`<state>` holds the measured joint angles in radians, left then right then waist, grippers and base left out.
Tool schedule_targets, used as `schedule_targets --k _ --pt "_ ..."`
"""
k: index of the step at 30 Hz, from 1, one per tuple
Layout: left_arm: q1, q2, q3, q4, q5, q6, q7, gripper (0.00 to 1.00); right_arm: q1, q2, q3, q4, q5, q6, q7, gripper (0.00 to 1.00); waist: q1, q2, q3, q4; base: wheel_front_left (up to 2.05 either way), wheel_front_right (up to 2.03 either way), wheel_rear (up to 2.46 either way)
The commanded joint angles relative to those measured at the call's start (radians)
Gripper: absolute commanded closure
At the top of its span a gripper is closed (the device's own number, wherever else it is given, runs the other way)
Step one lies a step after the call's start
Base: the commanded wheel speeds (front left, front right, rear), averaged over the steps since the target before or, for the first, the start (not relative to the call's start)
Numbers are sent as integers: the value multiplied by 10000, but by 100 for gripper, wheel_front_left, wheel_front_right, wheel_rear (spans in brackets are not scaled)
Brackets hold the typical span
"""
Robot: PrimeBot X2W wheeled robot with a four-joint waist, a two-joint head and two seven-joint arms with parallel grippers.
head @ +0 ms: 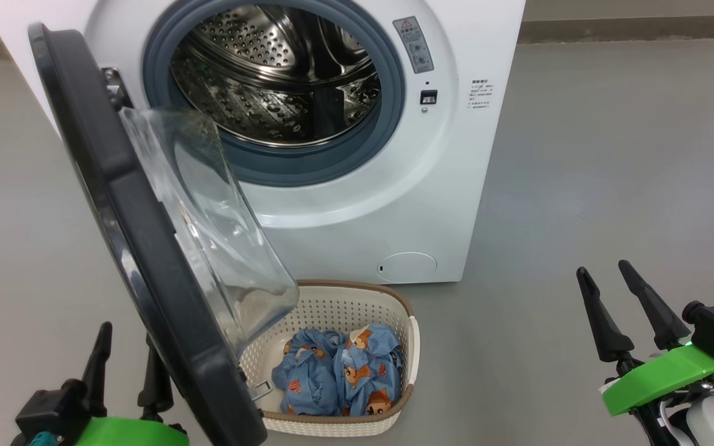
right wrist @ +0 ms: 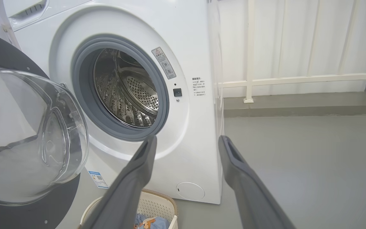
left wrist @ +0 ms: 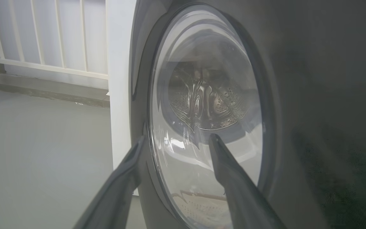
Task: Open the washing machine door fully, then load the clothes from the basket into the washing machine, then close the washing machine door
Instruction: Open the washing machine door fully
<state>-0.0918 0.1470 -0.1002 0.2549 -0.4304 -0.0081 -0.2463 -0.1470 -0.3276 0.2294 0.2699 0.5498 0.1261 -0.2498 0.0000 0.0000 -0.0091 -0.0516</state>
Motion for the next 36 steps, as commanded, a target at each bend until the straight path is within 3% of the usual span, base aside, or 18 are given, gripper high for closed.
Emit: schedule_targets --k 1,6,7,8,9,17,22,36 --pt "-248 249 290 -147 -40 0 -74 0 -128 -210 175 -184 92 46 -120 0 0 0 5 13 0 0 0" --pt "-273 253 305 -133 -76 -5 -89 0 -131 -212 156 -196 102 46 -120 0 0 0 22 59 0 0 0" --pt "-282 250 313 -139 -84 -8 -93 15 -130 -212 151 -195 102 46 -120 0 0 0 23 70 0 0 0" --pt "-295 245 337 -183 -85 -10 -101 64 -130 -211 147 -192 103 46 -120 0 0 0 22 83 0 0 0" --pt "-296 232 345 -245 -75 1 -107 100 -127 -210 142 -188 105 46 -120 0 0 0 18 97 0 0 0" --pt "-232 209 613 -995 82 267 -139 100 -90 -127 122 -179 83 46 -120 0 0 0 -24 222 0 0 0" --pt "-214 116 833 -2239 299 300 -150 100 -65 -104 82 -226 86 46 -120 0 0 0 -6 340 0 0 0" --pt "47 12 278 -4864 1009 5 -153 100 -13 26 65 -302 41 46 -120 0 0 0 64 524 0 0 0"
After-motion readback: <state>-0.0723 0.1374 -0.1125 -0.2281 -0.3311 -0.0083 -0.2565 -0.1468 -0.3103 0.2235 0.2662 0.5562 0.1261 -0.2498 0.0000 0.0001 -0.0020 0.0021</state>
